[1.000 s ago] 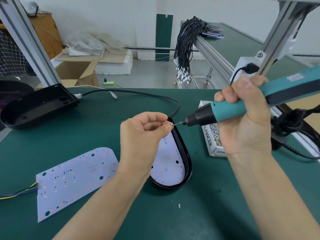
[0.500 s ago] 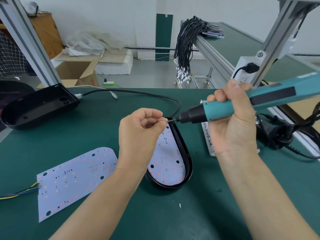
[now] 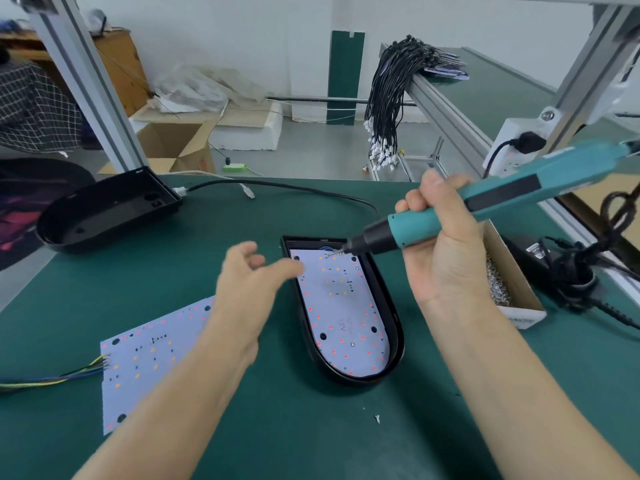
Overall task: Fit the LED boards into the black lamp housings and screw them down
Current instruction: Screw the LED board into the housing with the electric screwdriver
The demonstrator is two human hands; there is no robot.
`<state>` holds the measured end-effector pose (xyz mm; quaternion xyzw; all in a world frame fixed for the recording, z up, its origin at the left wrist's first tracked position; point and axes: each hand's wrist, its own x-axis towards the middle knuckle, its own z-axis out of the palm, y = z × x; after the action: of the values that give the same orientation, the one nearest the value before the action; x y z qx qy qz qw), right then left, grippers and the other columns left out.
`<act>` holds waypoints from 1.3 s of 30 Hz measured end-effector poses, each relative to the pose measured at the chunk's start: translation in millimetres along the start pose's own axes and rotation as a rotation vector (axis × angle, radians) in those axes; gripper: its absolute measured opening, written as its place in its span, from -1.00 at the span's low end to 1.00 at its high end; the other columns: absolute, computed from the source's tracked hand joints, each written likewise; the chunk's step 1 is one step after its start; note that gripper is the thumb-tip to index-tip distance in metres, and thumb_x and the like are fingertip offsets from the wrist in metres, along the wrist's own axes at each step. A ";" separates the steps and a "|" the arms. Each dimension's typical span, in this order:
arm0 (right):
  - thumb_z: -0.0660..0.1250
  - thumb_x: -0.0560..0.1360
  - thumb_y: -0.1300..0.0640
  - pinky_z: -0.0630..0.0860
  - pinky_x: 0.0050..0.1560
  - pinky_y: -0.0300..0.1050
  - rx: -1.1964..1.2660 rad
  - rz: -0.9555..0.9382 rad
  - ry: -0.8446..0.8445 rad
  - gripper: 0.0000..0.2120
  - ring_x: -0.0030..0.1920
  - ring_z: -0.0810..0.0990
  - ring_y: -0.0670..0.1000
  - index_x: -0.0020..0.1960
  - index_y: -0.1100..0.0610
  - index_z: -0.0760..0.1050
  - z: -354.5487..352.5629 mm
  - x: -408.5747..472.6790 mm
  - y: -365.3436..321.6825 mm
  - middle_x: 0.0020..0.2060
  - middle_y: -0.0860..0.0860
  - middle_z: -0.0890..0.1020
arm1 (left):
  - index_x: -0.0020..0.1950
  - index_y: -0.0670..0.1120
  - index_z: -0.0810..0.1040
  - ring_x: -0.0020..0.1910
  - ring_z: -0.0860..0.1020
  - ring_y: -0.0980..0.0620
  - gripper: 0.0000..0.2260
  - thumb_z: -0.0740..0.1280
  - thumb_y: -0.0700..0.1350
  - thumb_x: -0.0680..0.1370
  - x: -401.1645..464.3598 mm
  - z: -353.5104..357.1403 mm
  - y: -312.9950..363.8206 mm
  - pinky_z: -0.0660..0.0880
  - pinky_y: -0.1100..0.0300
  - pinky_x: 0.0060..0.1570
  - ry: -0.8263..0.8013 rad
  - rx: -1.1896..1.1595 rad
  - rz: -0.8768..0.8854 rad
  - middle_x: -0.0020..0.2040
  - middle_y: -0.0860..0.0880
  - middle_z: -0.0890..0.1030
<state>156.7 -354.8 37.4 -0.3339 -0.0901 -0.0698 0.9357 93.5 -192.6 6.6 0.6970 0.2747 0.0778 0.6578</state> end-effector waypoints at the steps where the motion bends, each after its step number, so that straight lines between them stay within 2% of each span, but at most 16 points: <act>1: 0.32 0.49 0.33 0.44 -0.23 -0.22 -0.012 0.020 0.000 -0.69 -0.42 0.44 -0.10 -0.25 0.00 0.31 0.3 0.2 5.4 -0.45 -0.12 0.44 | 0.33 -0.04 0.39 0.01 0.50 0.18 -0.31 0.53 -0.04 0.24 -2.0 4.3 -4.8 0.37 0.19 -0.04 -0.085 0.039 -0.049 0.16 0.04 0.52; 4: 0.32 0.48 0.35 0.44 -0.26 -0.22 -0.051 0.052 0.006 -0.67 -0.43 0.42 -0.09 -0.26 0.01 0.29 2.3 1.7 19.4 -0.46 -0.11 0.41 | 0.01 -0.14 0.55 -0.20 0.56 0.02 -0.61 0.48 -0.06 0.23 2.9 16.6 -11.2 0.42 0.20 -0.22 -0.174 0.151 -0.030 -0.08 0.01 0.64; 6: 0.32 0.47 0.36 0.44 -0.27 -0.22 -0.067 0.058 0.004 -0.67 -0.43 0.42 -0.08 -0.26 0.02 0.29 3.2 3.2 26.3 -0.47 -0.09 0.39 | -0.10 -0.24 0.52 -0.30 0.46 -0.03 -0.64 0.37 -0.09 0.18 9.6 21.6 -10.9 0.36 0.16 -0.26 -0.166 0.208 0.003 -0.25 -0.03 0.56; 10: 0.32 0.47 0.36 0.45 -0.28 -0.22 -0.086 0.071 -0.015 -0.67 -0.43 0.41 -0.09 -0.27 0.02 0.29 4.6 7.6 32.8 -0.47 -0.09 0.40 | -0.02 -0.32 0.49 -0.30 0.41 0.00 -0.57 0.30 -0.17 0.16 15.4 25.8 -12.8 0.36 0.09 -0.26 -0.163 0.231 0.013 -0.27 -0.09 0.51; 21: 0.36 0.42 0.34 0.43 -0.31 -0.23 -0.100 0.085 -0.024 -0.67 -0.45 0.38 -0.07 -0.32 0.00 0.32 2.7 13.7 34.0 -0.46 -0.06 0.35 | 0.01 -0.33 0.47 -0.28 0.42 -0.01 -0.56 0.31 -0.19 0.17 21.8 27.0 -18.7 0.35 0.07 -0.24 -0.188 0.184 0.018 -0.23 -0.12 0.51; 28: 0.34 0.44 0.37 0.43 -0.31 -0.22 -0.137 0.081 -0.059 -0.69 -0.45 0.40 -0.06 -0.29 0.04 0.32 4.6 16.6 35.4 -0.49 -0.06 0.41 | -0.02 -0.34 0.45 -0.29 0.37 0.00 -0.60 0.32 -0.20 0.19 23.3 26.9 -20.8 0.31 0.08 -0.25 -0.196 0.183 0.034 -0.26 -0.09 0.46; 32: 0.43 0.38 0.26 0.44 -0.25 -0.19 -0.172 0.144 -0.206 -0.72 -0.41 0.41 -0.06 -0.25 0.07 0.31 5.2 20.6 31.2 -0.44 -0.05 0.43 | 0.00 -0.34 0.47 -0.29 0.39 0.01 -0.60 0.33 -0.21 0.20 24.4 26.4 -21.4 0.33 0.07 -0.25 -0.200 0.170 0.018 -0.25 -0.09 0.48; 34: 0.59 0.27 0.05 0.43 -0.16 -0.17 -0.147 0.219 -0.336 -0.59 -0.33 0.43 -0.05 -0.23 0.08 0.33 3.6 22.8 27.0 -0.35 -0.03 0.42 | -0.01 -0.35 0.47 -0.29 0.39 0.00 -0.61 0.34 -0.22 0.20 24.4 25.3 -21.6 0.31 0.07 -0.26 -0.205 0.155 0.007 -0.25 -0.10 0.48; 35: 0.61 0.22 -0.06 0.44 -0.12 -0.16 -0.130 0.252 -0.373 -0.53 -0.30 0.44 -0.04 -0.21 0.08 0.34 1.9 23.8 25.5 -0.32 -0.02 0.42 | -0.01 -0.35 0.47 -0.29 0.39 -0.01 -0.59 0.33 -0.21 0.19 24.3 25.0 -21.5 0.30 0.07 -0.27 -0.205 0.150 0.004 -0.25 -0.10 0.48; 36: 0.60 0.21 -0.08 0.44 -0.10 -0.15 -0.126 0.272 -0.388 -0.53 -0.28 0.44 -0.04 -0.19 0.08 0.35 0.1 25.1 24.4 -0.31 -0.02 0.41 | 0.01 -0.35 0.47 -0.29 0.39 -0.01 -0.57 0.33 -0.20 0.18 24.2 25.0 -21.3 0.30 0.07 -0.27 -0.205 0.147 0.003 -0.25 -0.11 0.48; 39: 0.42 0.34 0.14 0.44 -0.08 -0.14 -0.145 0.283 -0.419 -0.77 -0.30 0.43 -0.03 -0.20 0.09 0.34 -4.2 28.2 22.7 -0.33 -0.02 0.40 | 0.04 -0.36 0.48 -0.28 0.41 -0.01 -0.53 0.32 -0.19 0.17 23.2 25.1 -20.6 0.33 0.06 -0.25 -0.213 0.138 0.000 -0.23 -0.12 0.50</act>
<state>189.0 -342.0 26.4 -0.4166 -0.2290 0.1264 0.8706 119.0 -203.6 -22.1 0.7450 0.2082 -0.0157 0.6336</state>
